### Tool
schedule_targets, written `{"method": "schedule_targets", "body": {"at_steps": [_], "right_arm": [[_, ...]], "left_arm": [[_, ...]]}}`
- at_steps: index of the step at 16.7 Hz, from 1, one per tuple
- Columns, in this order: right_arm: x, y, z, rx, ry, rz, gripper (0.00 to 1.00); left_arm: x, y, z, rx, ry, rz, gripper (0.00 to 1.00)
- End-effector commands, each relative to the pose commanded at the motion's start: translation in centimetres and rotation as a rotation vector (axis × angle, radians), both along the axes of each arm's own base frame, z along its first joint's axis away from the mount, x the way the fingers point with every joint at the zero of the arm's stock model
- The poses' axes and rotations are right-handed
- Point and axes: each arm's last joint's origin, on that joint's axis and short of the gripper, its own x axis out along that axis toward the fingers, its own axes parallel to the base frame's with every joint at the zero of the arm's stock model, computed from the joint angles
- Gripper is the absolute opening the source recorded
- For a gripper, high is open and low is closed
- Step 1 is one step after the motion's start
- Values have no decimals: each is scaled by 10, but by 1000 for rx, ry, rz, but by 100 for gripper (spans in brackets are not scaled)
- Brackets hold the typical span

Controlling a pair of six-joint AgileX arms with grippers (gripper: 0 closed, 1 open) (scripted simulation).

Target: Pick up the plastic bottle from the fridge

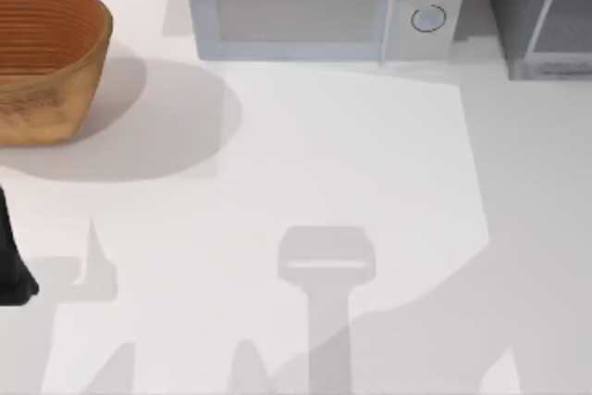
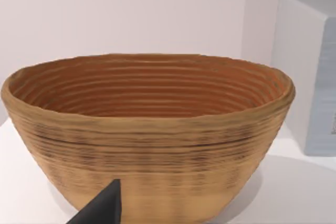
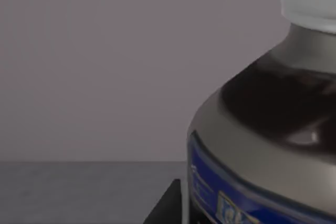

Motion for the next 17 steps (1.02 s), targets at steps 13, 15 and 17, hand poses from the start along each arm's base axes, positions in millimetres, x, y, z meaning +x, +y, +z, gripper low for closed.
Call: {"method": "schedule_targets", "body": {"at_steps": [13, 15, 17], "right_arm": [[0, -1, 23, 1, 0, -3, 0], [0, -2, 33, 1, 1, -4, 0], [-1, -2, 44, 3, 6, -4, 0]], "left_arm": [[0, 0, 0, 0, 0, 0, 100], [0, 0, 0, 0, 0, 0, 100], [0, 0, 0, 0, 0, 0, 100]]}}
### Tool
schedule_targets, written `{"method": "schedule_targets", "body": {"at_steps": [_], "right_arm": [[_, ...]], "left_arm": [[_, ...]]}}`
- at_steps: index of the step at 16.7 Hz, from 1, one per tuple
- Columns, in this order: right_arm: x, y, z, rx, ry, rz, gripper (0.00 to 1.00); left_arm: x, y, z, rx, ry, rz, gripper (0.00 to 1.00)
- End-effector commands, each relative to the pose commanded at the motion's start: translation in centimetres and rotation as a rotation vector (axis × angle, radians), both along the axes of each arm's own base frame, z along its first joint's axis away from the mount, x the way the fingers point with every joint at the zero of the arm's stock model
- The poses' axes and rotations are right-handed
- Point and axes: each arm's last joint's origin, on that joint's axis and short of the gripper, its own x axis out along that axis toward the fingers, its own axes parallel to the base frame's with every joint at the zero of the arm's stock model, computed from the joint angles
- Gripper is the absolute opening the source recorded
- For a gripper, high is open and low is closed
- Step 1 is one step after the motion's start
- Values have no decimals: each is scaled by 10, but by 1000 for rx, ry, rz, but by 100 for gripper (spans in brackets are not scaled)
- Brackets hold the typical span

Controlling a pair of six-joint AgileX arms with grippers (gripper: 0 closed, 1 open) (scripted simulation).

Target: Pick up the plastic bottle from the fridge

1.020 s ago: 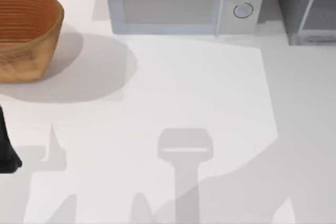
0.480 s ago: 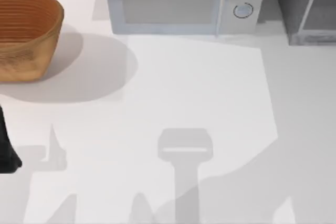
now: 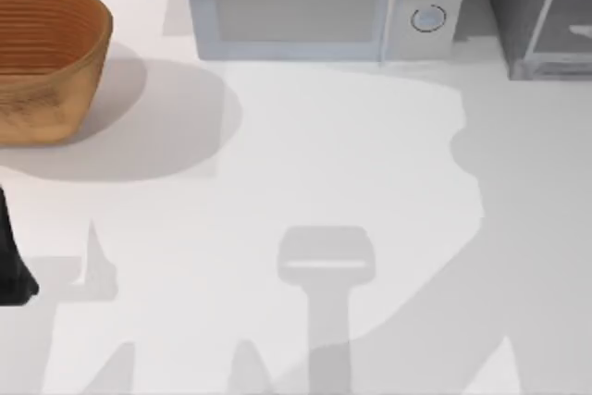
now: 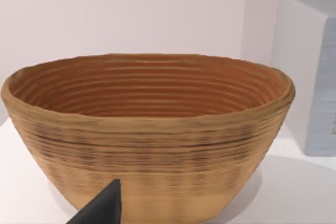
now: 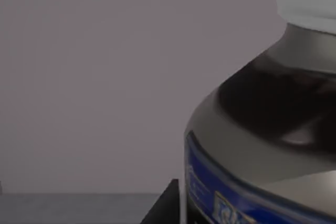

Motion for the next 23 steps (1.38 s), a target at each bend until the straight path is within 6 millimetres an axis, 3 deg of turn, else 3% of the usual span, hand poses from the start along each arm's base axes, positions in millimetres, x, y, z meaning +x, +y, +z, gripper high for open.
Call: {"method": "schedule_targets", "body": {"at_steps": [7, 14, 17, 23], "right_arm": [[-8, 1, 11, -2, -22, 12, 0], [-76, 4, -4, 12, 33, 13, 0], [-98, 1, 2, 4, 5, 0, 0], [-99, 4, 3, 4, 3, 7, 0]], "left_arm": [[0, 0, 0, 0, 0, 0, 100], [0, 0, 0, 0, 0, 0, 100], [0, 0, 0, 0, 0, 0, 100], [0, 0, 0, 0, 0, 0, 100]]}}
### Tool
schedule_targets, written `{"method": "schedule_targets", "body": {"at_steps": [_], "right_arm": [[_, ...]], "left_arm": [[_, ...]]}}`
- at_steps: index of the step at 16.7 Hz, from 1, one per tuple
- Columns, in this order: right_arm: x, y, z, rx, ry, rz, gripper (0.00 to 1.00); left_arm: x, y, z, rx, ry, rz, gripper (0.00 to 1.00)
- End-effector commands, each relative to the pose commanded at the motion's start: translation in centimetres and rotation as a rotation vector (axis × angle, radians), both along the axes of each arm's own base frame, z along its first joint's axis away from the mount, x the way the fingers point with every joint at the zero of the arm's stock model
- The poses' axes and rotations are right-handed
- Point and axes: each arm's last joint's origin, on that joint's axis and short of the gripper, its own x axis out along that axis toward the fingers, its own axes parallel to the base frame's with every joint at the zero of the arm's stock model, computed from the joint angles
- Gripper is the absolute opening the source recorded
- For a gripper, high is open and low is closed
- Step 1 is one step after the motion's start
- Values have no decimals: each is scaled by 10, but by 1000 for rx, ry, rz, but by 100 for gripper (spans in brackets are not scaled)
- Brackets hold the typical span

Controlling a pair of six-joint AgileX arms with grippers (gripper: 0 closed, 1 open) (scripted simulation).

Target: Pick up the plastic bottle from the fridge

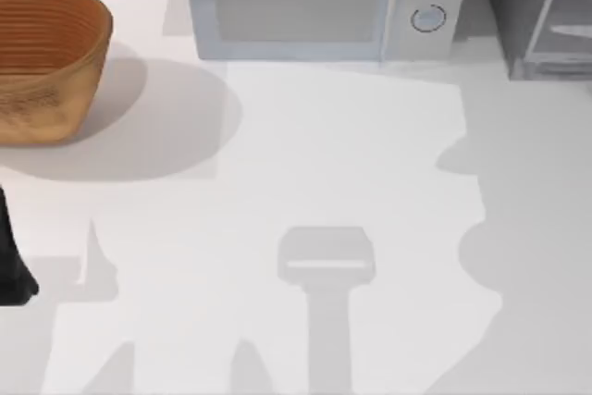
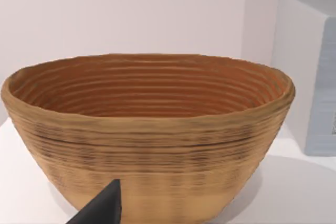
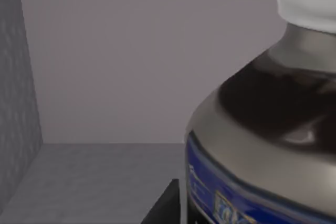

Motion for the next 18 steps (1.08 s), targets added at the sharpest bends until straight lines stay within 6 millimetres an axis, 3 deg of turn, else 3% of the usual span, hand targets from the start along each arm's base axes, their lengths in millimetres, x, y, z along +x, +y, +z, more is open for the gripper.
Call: {"method": "schedule_targets", "body": {"at_steps": [3, 6, 11, 14, 18], "right_arm": [[-11, 10, 16, -8, -8, 1, 0], [-38, 29, 42, -18, -18, -2, 0], [-120, 69, 75, -19, -25, -7, 0], [-178, 90, 69, -10, -19, -8, 0], [-237, 107, 36, -1, -19, -4, 0]], "left_arm": [[0, 0, 0, 0, 0, 0, 100], [0, 0, 0, 0, 0, 0, 100], [0, 0, 0, 0, 0, 0, 100], [0, 0, 0, 0, 0, 0, 100], [0, 0, 0, 0, 0, 0, 100]]}}
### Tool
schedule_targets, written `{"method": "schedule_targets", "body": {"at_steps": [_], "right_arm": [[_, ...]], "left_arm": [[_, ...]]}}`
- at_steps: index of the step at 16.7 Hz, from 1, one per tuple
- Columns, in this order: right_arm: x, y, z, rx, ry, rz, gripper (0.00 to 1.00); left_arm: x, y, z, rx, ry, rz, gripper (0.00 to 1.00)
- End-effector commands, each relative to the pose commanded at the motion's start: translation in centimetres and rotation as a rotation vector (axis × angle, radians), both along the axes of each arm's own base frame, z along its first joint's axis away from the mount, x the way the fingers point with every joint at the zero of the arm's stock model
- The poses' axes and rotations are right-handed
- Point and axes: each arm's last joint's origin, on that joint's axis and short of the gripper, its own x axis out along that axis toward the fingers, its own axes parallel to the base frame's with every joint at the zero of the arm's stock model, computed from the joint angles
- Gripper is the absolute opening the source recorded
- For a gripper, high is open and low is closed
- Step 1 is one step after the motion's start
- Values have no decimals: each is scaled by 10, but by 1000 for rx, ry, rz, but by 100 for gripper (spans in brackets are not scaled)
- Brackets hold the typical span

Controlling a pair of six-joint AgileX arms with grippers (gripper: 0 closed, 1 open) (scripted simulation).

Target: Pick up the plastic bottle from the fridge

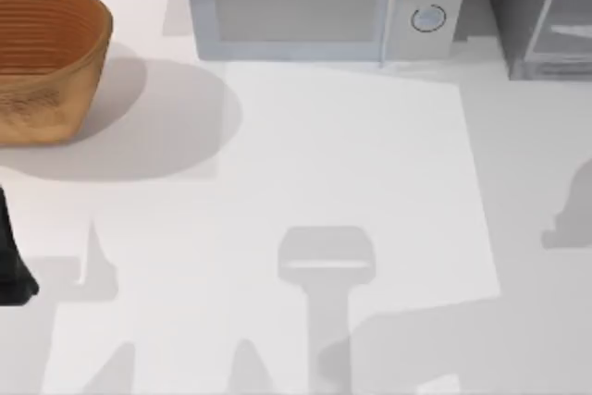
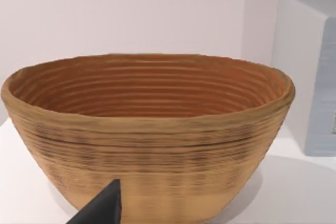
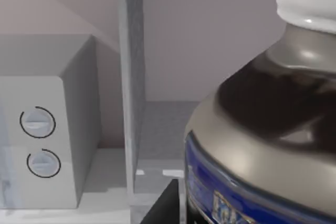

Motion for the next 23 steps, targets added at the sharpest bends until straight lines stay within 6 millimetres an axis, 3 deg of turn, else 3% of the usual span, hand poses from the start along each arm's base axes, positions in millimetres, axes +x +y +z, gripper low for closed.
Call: {"method": "schedule_targets", "body": {"at_steps": [5, 9, 15, 19, 23], "right_arm": [[-29, 8, -45, 3, 0, 8, 0], [-33, 10, -59, 2, 4, 11, 0], [-33, 11, -57, 3, 0, 11, 0], [-27, 19, -35, -4, -45, 23, 0], [-7, 41, -9, 2, -58, 33, 0]], "left_arm": [[0, 0, 0, 0, 0, 0, 100], [0, 0, 0, 0, 0, 0, 100], [0, 0, 0, 0, 0, 0, 100], [0, 0, 0, 0, 0, 0, 100], [0, 0, 0, 0, 0, 0, 100]]}}
